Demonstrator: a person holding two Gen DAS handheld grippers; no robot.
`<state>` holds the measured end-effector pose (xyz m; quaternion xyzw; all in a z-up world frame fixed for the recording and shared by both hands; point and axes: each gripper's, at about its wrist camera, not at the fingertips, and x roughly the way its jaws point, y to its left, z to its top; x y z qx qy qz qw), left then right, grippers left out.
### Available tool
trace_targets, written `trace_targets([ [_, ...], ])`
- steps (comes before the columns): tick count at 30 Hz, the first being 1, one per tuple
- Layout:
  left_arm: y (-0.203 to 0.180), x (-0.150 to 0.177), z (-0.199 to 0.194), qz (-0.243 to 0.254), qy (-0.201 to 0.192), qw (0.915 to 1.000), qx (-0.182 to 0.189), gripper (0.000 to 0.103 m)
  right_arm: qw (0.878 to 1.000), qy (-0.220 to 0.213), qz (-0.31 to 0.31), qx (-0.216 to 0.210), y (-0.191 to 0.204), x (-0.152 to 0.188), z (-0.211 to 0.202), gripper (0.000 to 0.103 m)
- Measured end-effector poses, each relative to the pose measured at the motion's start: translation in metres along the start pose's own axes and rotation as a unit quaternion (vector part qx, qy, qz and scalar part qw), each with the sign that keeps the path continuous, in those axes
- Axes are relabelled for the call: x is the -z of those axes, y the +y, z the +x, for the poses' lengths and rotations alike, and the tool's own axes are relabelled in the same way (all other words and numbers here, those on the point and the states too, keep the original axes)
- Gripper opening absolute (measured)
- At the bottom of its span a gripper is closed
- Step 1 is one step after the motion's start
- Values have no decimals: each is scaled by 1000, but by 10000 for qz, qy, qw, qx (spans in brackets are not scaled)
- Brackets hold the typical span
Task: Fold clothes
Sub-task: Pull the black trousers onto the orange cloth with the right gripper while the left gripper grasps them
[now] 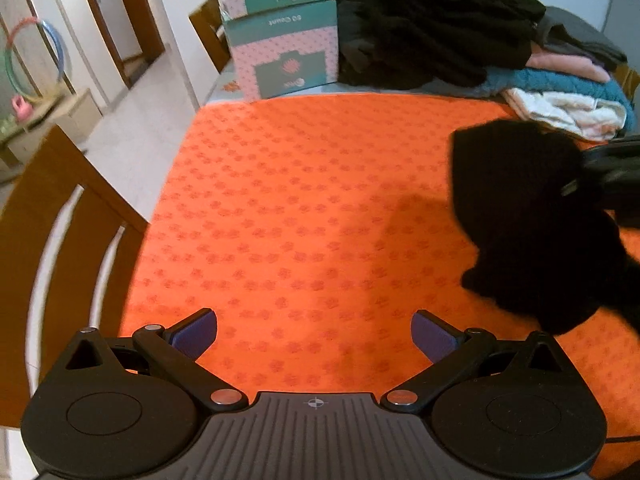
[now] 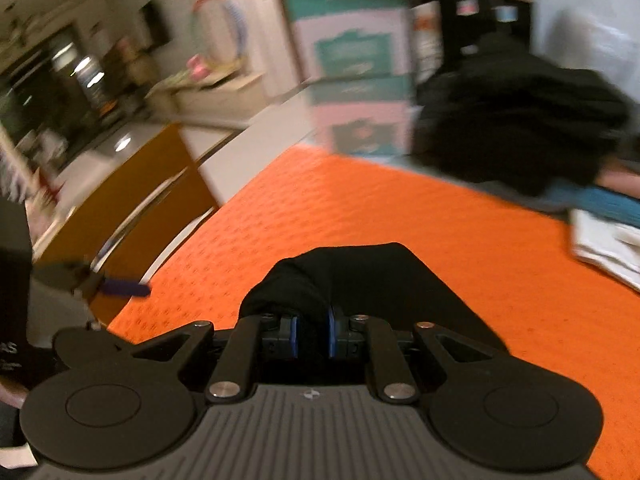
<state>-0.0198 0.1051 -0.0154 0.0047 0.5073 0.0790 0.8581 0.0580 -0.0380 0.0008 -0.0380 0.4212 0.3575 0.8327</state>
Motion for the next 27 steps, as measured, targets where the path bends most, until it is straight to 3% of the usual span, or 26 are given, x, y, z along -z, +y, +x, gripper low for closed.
trace_targets([
  [4,8,6,-4,-26,84,9999,52,103,9991,349,-92,-225,15,0,23,21],
  [7,11,10,-6,-62,127,9997,205,103,9980,526,-200,-286,20,0,25,32],
  [12,1,9,-15,216,-125,9985,490,103,9980,415,-40,-478,0,9,-7,65],
  [18,-23,-2,-22,771,-331,9925,891,103,9986,384,246,-260,-37,36,-52,76],
  [27,-69,-10,-6,1716,-411,9737,1443,103,9908,649,997,645,-100,104,-78,76],
])
